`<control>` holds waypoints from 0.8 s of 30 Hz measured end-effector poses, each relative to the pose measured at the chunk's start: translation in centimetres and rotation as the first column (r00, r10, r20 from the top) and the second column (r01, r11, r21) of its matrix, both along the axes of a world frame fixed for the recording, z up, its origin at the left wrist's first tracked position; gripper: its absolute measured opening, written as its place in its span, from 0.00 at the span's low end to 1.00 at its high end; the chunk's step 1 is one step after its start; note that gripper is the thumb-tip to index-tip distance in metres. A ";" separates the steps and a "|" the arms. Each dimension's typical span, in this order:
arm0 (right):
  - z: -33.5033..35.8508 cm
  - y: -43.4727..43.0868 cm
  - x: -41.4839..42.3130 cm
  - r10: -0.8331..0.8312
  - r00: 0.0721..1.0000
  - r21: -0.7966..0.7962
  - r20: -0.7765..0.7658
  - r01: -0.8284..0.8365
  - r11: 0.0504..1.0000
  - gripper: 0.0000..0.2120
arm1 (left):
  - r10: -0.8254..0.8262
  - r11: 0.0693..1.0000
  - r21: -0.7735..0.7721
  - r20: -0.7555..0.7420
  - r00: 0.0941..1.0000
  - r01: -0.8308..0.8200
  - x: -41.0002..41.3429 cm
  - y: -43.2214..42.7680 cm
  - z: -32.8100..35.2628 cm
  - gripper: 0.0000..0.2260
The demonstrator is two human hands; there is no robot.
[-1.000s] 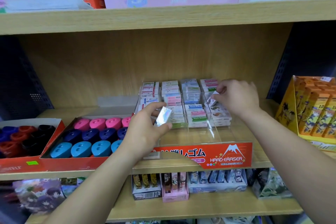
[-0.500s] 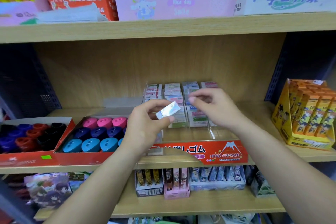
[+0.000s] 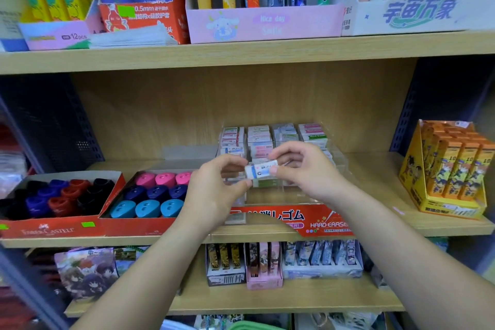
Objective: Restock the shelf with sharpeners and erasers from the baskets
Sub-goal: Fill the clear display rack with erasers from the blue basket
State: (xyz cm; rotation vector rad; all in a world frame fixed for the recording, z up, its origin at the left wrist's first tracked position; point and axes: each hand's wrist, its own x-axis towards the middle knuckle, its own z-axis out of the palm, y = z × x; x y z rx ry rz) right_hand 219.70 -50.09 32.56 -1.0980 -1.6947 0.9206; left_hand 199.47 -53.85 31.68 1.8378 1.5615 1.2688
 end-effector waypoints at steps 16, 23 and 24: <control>-0.4 6.6 4.7 -0.353 0.888 0.127 0.295 0.330 0.936 0.03 | -0.063 0.998 -0.049 -0.490 0.870 0.044 -1.3 2.8 -3.1 0.27; -1.4 7.0 2.3 -0.322 0.941 0.157 0.098 0.305 0.939 0.07 | -0.049 0.999 -0.016 -0.442 0.896 0.046 -1.6 3.1 -4.0 0.27; -1.4 6.9 2.1 -0.330 0.942 0.169 0.064 0.316 0.934 0.08 | -0.050 0.999 -0.017 -0.430 0.901 0.048 -1.6 3.1 -4.0 0.28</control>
